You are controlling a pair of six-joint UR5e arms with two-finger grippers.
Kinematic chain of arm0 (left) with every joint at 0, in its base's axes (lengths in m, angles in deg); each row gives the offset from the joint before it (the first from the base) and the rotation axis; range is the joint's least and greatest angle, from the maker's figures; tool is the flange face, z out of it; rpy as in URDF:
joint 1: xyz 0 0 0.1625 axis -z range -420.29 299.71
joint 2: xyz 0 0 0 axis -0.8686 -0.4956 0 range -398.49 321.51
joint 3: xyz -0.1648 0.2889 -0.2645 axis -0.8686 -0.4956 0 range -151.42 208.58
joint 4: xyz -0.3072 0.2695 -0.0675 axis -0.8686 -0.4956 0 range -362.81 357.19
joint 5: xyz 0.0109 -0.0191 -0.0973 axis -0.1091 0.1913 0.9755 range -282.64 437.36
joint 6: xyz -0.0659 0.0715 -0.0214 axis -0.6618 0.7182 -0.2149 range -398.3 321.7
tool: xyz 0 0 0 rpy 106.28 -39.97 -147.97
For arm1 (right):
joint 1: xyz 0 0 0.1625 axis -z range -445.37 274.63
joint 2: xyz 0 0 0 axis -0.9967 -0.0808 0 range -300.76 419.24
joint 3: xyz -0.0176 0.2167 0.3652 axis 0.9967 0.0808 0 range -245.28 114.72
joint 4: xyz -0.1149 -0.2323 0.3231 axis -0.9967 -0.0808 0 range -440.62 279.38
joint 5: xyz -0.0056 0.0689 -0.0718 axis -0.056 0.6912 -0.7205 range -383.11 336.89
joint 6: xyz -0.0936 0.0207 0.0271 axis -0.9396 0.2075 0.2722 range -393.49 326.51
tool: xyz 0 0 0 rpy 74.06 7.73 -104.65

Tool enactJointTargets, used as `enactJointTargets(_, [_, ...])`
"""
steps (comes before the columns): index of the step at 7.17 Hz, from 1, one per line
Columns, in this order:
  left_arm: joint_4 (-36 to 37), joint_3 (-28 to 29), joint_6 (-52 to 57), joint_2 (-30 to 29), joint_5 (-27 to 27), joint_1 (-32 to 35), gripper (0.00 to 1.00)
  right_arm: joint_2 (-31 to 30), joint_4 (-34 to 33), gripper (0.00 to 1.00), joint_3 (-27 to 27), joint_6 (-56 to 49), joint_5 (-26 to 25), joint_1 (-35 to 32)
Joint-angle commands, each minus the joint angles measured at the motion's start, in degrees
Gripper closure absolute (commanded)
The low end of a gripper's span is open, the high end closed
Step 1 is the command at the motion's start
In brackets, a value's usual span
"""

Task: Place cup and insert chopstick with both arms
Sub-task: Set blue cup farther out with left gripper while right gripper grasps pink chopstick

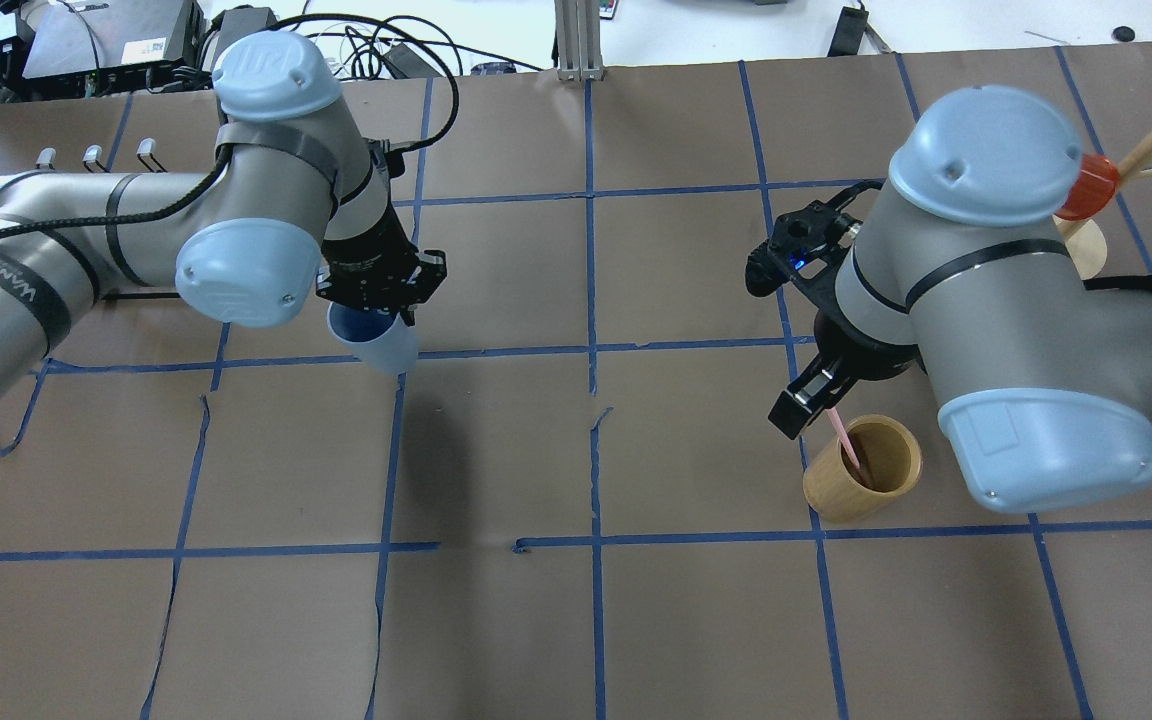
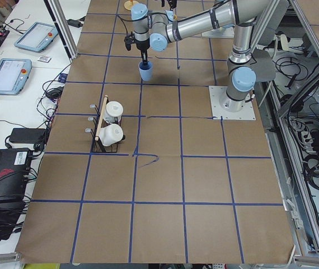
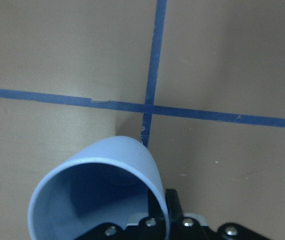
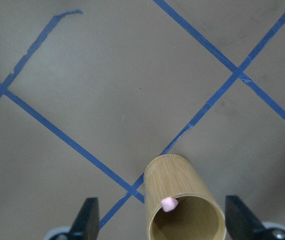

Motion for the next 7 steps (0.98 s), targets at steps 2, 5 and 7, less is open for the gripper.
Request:
enactJointTargets(2, [0.35,10.13,-8.27,-8.16,1.52,9.99,1.00,0.83,-2.30,0.32,-0.97,-5.66,-1.17,-0.09])
enactJointTargets(5, [9.66,10.24,-16.55,-14.76,3.01,16.51,1.00,0.83,-1.77,0.60,-0.89,-8.03,-1.17,-0.09])
enactJointTargets(7, [11.17,9.90,-15.95,-15.83,2.84,16.70,0.40,0.75,-1.42,0.77,-0.89,-8.12,-1.26,-0.09])
